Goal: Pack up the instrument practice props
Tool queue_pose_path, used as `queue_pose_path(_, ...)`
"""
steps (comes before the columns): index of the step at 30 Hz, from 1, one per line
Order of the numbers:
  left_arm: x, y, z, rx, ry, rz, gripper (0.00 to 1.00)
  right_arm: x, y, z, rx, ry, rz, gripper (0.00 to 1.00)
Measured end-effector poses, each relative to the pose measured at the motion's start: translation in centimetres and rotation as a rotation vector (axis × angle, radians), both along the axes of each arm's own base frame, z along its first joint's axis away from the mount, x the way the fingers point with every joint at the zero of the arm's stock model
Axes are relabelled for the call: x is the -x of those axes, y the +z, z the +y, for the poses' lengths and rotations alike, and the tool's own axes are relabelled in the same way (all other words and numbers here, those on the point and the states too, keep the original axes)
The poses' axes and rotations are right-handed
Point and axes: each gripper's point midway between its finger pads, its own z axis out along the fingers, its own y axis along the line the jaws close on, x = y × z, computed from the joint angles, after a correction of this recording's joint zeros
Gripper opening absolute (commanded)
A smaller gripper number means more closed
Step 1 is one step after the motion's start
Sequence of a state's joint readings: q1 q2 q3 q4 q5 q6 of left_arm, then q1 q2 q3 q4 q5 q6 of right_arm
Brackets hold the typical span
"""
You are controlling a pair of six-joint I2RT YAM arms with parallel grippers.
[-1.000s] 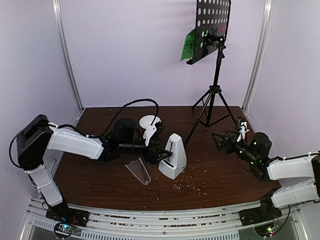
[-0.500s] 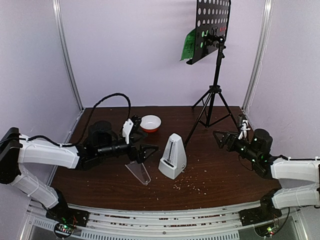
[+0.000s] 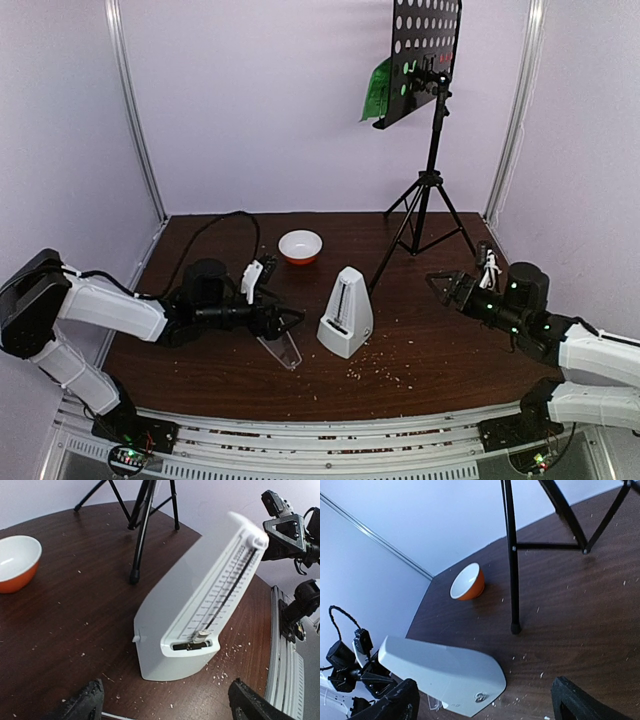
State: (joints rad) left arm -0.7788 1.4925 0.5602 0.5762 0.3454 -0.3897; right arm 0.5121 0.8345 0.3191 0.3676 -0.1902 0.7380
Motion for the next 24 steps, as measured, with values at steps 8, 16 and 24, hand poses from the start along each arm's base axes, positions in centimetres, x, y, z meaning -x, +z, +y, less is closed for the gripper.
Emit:
queue_pose_path(8,1.4,-2.7,-2.2,-0.026,-0.159,0.071,0.84,2.7,-6.3,4.5,0.031,0.099,0.212,0.86)
queue_pose_path(16,1.6,-2.3,-3.4,-0.017,-0.216,0.051,0.83,3.2,-9.1,6.5,0.057,0.122,0.285,0.77)
queue_pose_path(24,0.8,-3.6,-5.0,-0.007,-0.241,0.08,0.81,1.6,-8.7,7.2,0.05,0.078,0.269,0.64)
